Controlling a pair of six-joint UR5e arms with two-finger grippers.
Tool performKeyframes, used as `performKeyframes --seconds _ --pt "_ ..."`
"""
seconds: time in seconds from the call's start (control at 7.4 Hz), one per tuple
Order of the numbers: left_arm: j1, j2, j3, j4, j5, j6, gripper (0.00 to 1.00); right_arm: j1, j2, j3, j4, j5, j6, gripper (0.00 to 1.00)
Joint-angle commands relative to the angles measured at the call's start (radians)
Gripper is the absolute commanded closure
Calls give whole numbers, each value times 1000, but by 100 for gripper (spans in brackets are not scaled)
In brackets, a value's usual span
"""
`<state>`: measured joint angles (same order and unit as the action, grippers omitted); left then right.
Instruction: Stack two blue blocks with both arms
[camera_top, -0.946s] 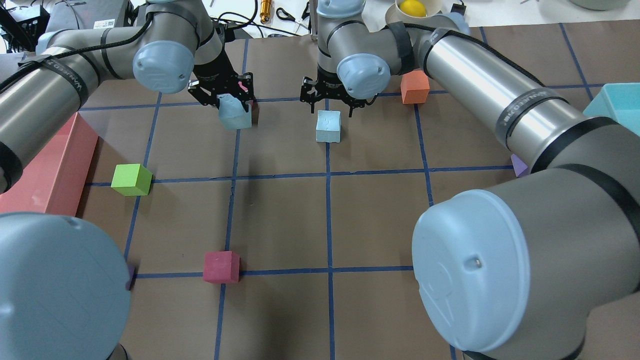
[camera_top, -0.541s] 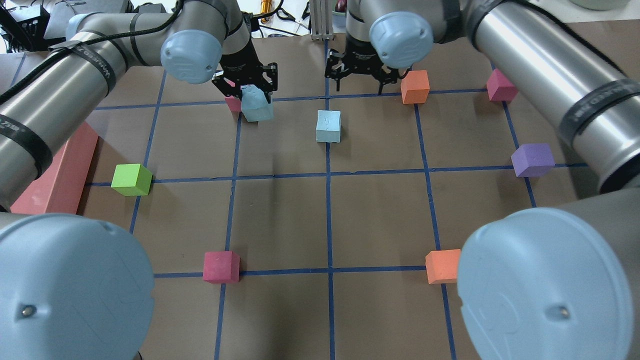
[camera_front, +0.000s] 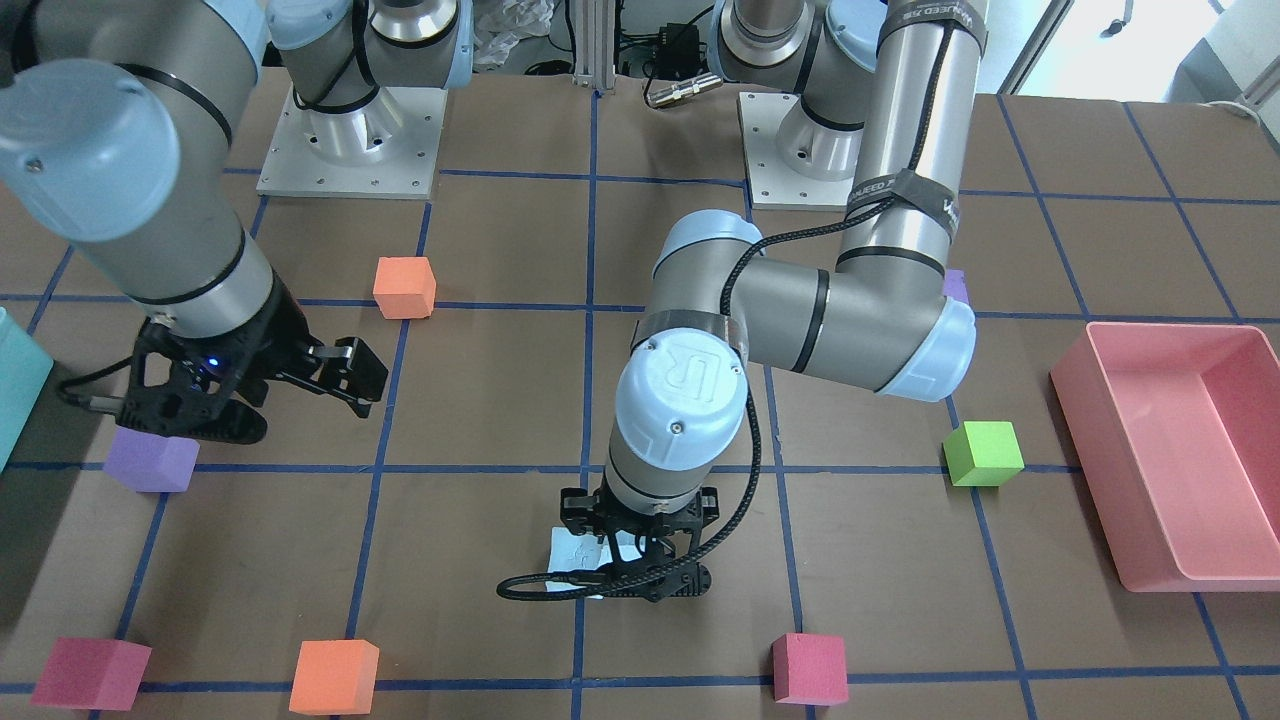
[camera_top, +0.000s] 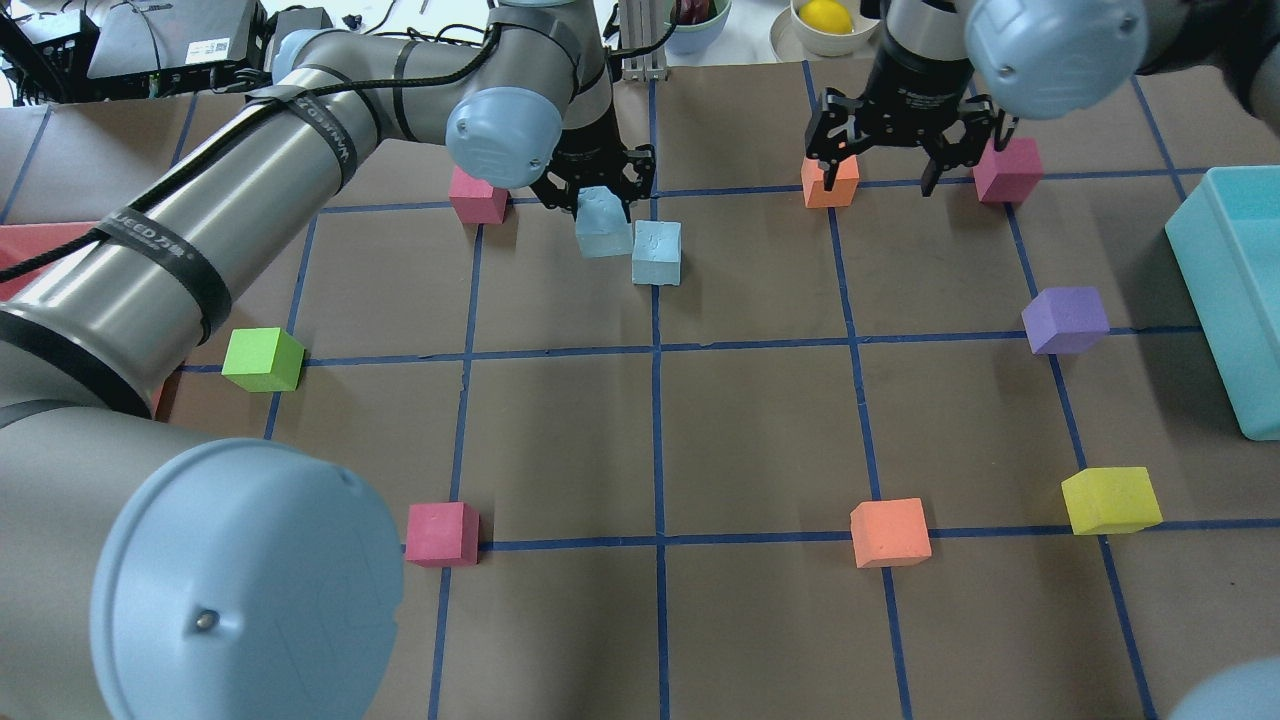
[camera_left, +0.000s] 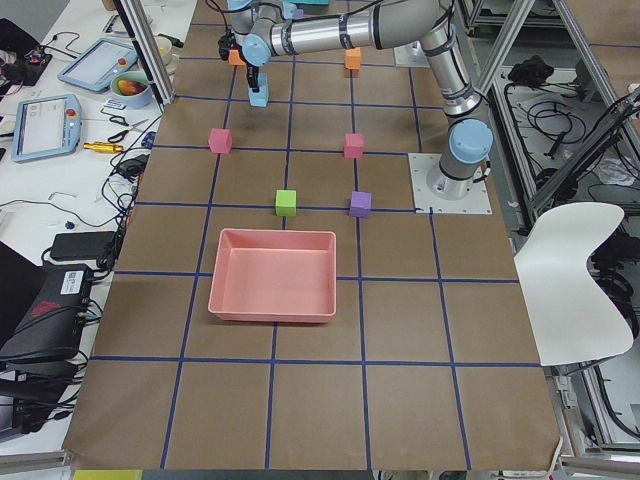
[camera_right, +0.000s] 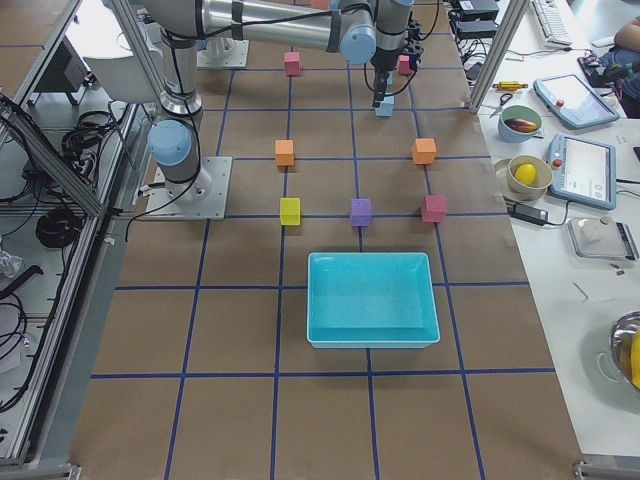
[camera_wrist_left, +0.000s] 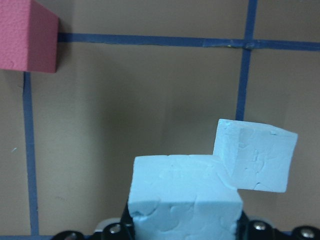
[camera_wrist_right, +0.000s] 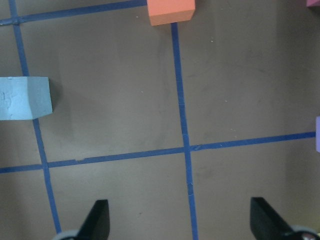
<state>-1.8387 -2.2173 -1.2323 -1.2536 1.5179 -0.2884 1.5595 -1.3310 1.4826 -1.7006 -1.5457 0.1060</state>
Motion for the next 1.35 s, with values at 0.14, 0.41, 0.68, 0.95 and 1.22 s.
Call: performKeyframes --seconds 0.14,0.41,0.68,0.95,1.22 --pt "-37 -44 65 -15 5 -23 100 -35 -56 61 -4 6 -31 0" --pt "-60 -73 71 0 2 -29 100 -32 -123 53 21 9 -31 0" --pt "-62 -97 92 0 5 -31 100 -33 -134 68 67 12 -31 0" --pt "-62 -100 96 0 10 -17 81 -33 -137 73 68 6 -31 0" --pt "-62 -107 93 22 13 -15 0 -29 -186 71 71 19 -31 0"
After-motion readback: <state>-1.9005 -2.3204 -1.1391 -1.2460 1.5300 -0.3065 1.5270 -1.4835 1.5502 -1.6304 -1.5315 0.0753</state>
